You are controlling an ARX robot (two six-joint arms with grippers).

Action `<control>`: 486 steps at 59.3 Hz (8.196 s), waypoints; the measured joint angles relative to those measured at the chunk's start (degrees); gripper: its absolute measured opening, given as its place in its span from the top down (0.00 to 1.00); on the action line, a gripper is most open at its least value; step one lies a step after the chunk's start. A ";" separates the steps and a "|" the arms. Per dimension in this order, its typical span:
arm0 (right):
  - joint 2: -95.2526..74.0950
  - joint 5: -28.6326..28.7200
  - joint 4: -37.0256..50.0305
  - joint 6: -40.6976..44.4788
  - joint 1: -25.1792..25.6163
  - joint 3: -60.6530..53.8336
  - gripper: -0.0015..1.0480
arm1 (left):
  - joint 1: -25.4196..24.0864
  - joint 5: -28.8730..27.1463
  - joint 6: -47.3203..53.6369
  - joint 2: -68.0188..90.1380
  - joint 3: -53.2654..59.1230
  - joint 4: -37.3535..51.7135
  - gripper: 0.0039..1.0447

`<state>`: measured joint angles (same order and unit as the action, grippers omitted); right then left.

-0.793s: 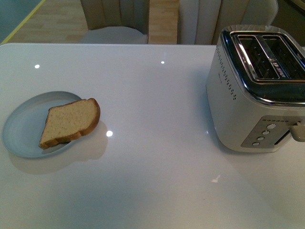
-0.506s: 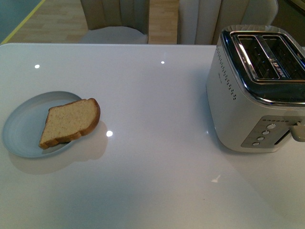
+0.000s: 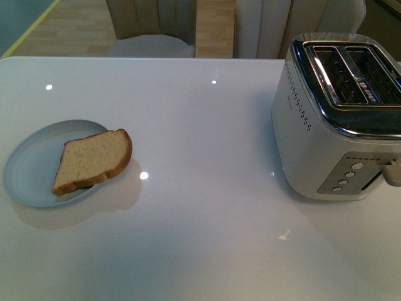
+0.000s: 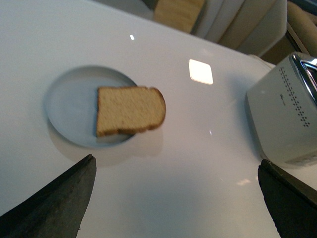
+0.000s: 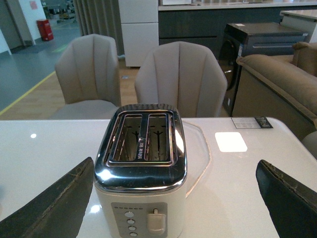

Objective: Left arm holds plate, right arm toasts bread

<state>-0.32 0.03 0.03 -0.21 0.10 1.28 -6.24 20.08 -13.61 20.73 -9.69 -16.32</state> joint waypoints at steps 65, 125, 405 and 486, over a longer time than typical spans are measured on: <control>0.00 -0.04 0.00 0.00 0.00 0.00 0.08 | -9.29 -7.89 -0.59 104.48 -37.57 41.64 0.07; 0.00 -0.04 0.00 0.00 0.00 0.00 0.08 | -6.99 -8.87 -9.05 114.73 -43.34 39.52 0.94; -82.99 10.29 -16.20 8.31 -0.48 69.61 0.97 | 26.58 -7.65 -37.75 66.20 -42.36 10.40 0.98; -94.62 -1.11 -29.33 3.87 -9.05 76.28 0.97 | 26.05 -6.54 -37.73 66.64 -42.05 10.84 0.98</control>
<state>-94.94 -1.08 -29.30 3.66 -8.95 77.56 19.81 13.54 -51.33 87.37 -51.75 -5.48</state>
